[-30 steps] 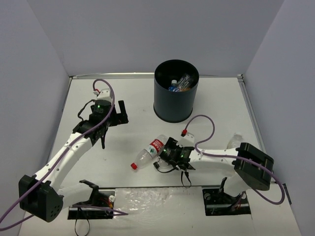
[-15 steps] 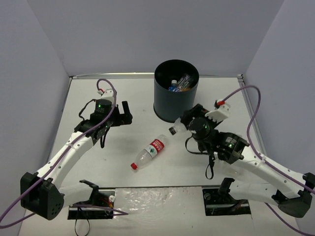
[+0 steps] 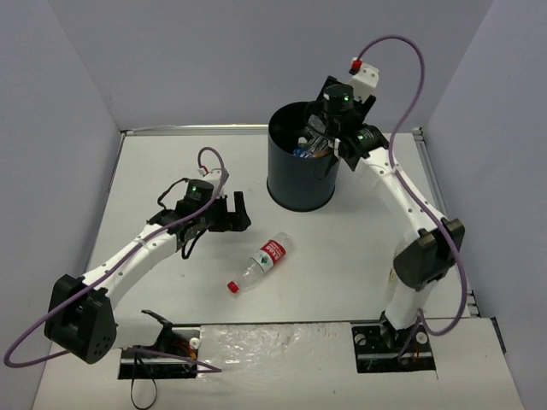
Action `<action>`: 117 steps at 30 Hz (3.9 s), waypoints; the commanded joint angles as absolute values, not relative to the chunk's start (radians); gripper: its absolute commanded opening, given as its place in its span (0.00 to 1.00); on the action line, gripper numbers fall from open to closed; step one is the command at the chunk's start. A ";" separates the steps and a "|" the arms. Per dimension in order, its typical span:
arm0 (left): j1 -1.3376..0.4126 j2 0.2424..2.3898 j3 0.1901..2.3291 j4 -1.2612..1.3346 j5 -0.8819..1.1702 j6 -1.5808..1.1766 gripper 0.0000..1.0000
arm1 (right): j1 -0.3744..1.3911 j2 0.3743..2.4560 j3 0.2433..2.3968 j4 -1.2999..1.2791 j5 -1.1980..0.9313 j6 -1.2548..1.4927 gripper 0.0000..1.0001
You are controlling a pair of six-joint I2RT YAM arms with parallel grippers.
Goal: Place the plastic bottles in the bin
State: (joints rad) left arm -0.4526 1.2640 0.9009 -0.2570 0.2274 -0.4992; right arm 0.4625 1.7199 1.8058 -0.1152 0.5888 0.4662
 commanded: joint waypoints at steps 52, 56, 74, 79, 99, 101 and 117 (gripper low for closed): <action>-0.856 1.525 1.349 -0.356 0.040 -0.253 0.39 | 0.258 0.813 0.908 -0.425 0.776 0.710 1.00; -0.854 1.476 1.526 -0.337 -0.060 -0.191 0.40 | 0.142 0.865 0.881 -0.424 0.696 0.695 1.00; -0.842 1.996 2.456 -0.197 -0.380 -0.067 0.49 | -0.602 0.921 0.662 -0.286 0.037 0.558 1.00; -0.838 2.130 2.570 -0.205 -0.469 -0.014 0.51 | -0.646 0.918 0.656 -0.281 0.011 0.546 1.00; -0.731 2.114 2.443 -0.159 -0.535 -0.140 0.69 | -0.344 1.028 0.609 -0.255 0.070 0.569 1.00; -0.719 2.117 2.445 -0.157 -0.523 -0.145 0.70 | -0.344 1.025 0.602 -0.258 0.095 0.585 1.00; -0.643 2.155 2.477 -0.181 -0.403 -0.168 0.97 | -0.089 1.077 0.641 -0.260 0.141 0.532 1.00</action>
